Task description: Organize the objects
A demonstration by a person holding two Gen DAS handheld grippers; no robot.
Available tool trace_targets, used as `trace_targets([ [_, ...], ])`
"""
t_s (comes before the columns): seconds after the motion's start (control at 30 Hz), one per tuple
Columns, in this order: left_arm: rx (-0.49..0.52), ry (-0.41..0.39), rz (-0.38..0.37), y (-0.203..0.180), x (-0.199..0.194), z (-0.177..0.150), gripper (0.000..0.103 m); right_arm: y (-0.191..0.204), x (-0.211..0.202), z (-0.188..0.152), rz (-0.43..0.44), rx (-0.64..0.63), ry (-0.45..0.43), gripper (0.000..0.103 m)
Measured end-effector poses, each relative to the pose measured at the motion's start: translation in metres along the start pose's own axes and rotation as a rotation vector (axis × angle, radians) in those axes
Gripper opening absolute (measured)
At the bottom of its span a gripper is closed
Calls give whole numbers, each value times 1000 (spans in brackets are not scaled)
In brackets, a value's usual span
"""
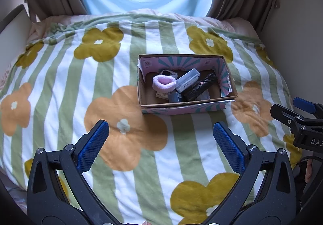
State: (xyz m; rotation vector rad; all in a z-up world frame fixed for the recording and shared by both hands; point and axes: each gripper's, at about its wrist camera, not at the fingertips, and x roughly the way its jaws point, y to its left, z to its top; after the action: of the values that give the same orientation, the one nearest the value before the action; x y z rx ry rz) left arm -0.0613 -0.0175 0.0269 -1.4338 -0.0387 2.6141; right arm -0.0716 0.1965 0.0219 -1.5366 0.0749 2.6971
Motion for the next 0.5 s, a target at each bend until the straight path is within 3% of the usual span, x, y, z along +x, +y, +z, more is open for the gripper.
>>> trace_targets([
  [0.5, 11, 1, 7, -3, 0, 0, 103, 1, -3, 0, -2, 2, -4, 103],
])
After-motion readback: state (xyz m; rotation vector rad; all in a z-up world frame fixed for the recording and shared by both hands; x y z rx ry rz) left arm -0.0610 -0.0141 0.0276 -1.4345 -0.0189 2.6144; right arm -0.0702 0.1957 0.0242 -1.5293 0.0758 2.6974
